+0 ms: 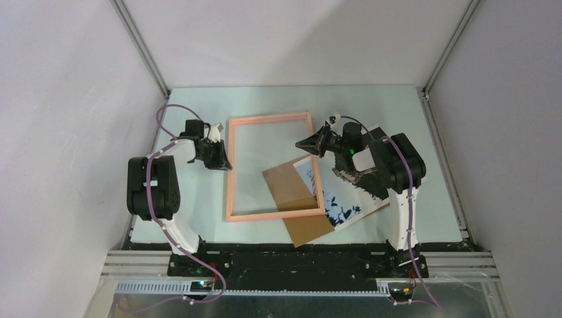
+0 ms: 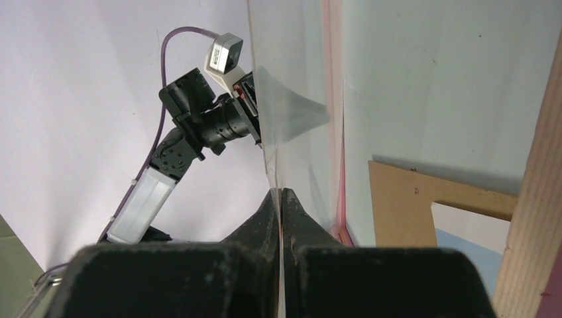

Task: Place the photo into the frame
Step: Place the photo frame item in the photo frame.

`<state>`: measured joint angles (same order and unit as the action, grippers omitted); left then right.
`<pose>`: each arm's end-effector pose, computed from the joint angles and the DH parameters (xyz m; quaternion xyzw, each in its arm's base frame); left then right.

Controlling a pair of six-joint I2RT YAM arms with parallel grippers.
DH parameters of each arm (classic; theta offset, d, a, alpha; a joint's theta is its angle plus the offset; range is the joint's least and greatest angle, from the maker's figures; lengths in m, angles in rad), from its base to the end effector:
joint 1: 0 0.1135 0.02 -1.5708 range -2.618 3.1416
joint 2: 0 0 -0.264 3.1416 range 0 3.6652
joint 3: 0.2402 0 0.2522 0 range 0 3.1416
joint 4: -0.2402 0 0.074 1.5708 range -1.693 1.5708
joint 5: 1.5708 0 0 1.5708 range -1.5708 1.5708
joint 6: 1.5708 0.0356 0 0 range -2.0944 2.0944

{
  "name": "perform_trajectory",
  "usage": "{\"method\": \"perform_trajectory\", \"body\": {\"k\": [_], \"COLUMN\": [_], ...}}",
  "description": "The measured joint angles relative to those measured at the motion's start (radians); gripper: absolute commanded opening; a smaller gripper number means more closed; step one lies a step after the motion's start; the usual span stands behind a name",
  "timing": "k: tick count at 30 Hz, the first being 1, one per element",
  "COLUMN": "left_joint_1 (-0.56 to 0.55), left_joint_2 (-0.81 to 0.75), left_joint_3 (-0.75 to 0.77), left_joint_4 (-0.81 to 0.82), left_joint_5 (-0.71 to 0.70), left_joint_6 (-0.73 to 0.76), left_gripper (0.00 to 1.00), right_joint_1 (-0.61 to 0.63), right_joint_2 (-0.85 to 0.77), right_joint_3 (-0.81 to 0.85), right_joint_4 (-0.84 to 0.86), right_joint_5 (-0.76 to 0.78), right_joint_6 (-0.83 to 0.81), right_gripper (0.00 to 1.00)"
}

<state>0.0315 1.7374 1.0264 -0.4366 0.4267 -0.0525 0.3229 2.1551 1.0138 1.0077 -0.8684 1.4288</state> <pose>0.3325 -0.0043 0.1624 0.0043 0.9566 -0.2092 0.2031 0.3881 0.1585 0.1231 0.1230 0.7266 0.6615 0.1392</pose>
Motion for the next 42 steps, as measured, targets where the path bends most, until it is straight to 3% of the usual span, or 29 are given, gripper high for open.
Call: {"method": "perform_trajectory", "body": {"k": [42], "left_joint_1": [0.0], "left_joint_2": [0.0], "left_joint_3": [0.0], "left_joint_4": [0.0], "left_joint_5": [0.0], "left_joint_6": [0.0], "left_gripper": [0.09], "right_joint_1": [0.001], "right_joint_2": [0.001], "right_joint_3": [0.0], "right_joint_4": [0.007], "right_joint_5": [-0.001], "right_joint_6": [0.042], "right_gripper": [0.0]}}
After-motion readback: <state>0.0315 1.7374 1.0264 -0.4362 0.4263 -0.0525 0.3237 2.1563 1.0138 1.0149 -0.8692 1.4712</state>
